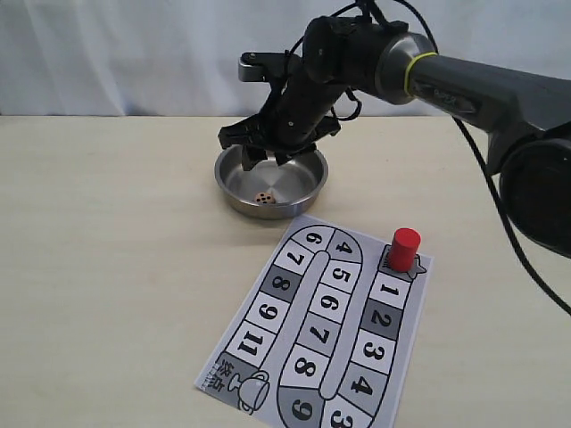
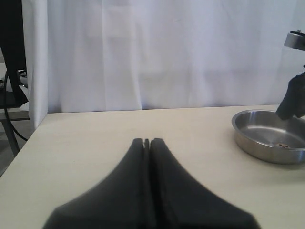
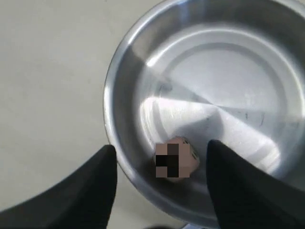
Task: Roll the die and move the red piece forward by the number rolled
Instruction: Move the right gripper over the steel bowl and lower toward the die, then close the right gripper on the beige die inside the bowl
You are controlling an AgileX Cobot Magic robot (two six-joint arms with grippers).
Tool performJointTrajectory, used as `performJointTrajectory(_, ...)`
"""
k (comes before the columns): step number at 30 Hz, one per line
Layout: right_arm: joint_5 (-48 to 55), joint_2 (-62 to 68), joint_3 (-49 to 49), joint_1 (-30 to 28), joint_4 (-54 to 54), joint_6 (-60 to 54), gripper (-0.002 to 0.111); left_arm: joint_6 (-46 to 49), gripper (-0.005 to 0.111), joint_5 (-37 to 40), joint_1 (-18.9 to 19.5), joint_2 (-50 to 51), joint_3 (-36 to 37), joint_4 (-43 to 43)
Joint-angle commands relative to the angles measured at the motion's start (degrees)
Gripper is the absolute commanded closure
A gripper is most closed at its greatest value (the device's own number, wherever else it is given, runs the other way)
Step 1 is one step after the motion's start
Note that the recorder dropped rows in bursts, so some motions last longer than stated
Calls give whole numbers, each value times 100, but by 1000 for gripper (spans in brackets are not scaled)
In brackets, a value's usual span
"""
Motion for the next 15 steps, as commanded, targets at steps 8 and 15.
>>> performJointTrajectory(8, -349, 484, -109, -5, 84, 897, 54, -29, 107, -23, -9, -13, 18, -28)
performJointTrajectory(15, -375, 689, -109, -5, -186, 1310, 54, -29, 107, -23, -9, -13, 18, -28)
